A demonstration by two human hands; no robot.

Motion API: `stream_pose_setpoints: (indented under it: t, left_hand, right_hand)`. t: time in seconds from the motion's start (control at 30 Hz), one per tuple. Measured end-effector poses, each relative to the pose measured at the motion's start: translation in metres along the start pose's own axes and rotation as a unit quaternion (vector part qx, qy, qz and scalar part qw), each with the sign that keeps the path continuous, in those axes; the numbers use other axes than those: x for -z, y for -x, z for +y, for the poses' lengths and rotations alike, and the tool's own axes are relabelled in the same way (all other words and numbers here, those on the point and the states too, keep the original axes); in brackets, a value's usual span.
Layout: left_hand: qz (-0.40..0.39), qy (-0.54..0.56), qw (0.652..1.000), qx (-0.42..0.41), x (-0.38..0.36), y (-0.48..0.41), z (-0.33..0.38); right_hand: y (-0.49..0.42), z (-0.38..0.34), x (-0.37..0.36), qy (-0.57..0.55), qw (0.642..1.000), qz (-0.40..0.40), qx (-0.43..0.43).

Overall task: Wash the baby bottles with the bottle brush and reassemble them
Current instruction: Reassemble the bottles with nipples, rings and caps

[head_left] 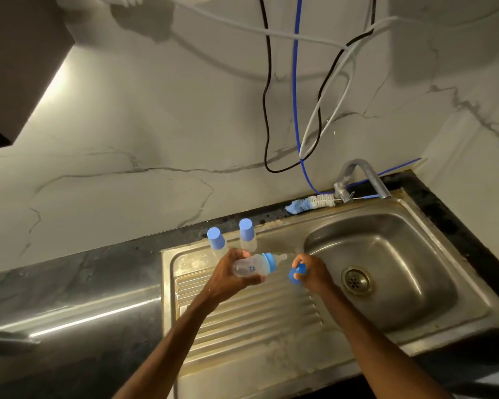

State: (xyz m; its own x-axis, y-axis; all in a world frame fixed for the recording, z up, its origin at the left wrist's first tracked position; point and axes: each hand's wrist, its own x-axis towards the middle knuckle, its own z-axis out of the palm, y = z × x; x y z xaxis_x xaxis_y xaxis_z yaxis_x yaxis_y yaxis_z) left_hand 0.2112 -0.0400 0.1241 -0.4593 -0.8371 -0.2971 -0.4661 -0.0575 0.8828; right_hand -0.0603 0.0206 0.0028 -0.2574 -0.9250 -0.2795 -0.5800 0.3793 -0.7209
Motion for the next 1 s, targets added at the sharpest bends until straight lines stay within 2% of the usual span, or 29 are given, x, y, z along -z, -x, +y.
stream_pose_setpoints:
  t: [0.1, 0.2, 0.27, 0.37, 0.6, 0.77, 0.83, 1.0]
  left_hand:
    - [-0.006, 0.028, 1.0, 0.001, 0.004, 0.006, 0.001]
    - [-0.01, 0.072, 0.997, -0.008, 0.013, 0.011, 0.002]
    - [-0.025, 0.084, 0.996, -0.023, 0.017, 0.015, 0.007]
    - [-0.058, 0.057, 0.995, -0.064, 0.016, 0.021, 0.022]
    - [-0.087, 0.026, 0.989, -0.118, 0.015, 0.035, 0.058]
    - [-0.07, -0.014, 0.983, -0.17, 0.012, 0.045, 0.067]
    - [-0.059, -0.029, 0.979, -0.192, 0.01, 0.05, 0.07]
    - [-0.042, -0.078, 0.967, -0.238, 0.008, 0.06, 0.07]
  right_hand:
    - [0.01, -0.027, 0.028, -0.19, 0.981, 0.001, -0.025]
    - [0.036, -0.055, 0.063, -0.429, 0.9, -0.077, -0.031]
    - [0.054, -0.075, 0.08, -0.486, 0.866, -0.12, -0.01]
    - [0.075, -0.102, 0.087, -0.47, 0.872, -0.136, 0.013]
    - [0.104, -0.143, 0.09, -0.353, 0.929, -0.093, 0.068]
    - [0.111, -0.154, 0.088, -0.33, 0.938, -0.069, 0.08]
    - [0.112, -0.156, 0.091, -0.338, 0.935, -0.074, 0.078]
    - [0.112, -0.162, 0.099, -0.272, 0.952, -0.109, 0.084]
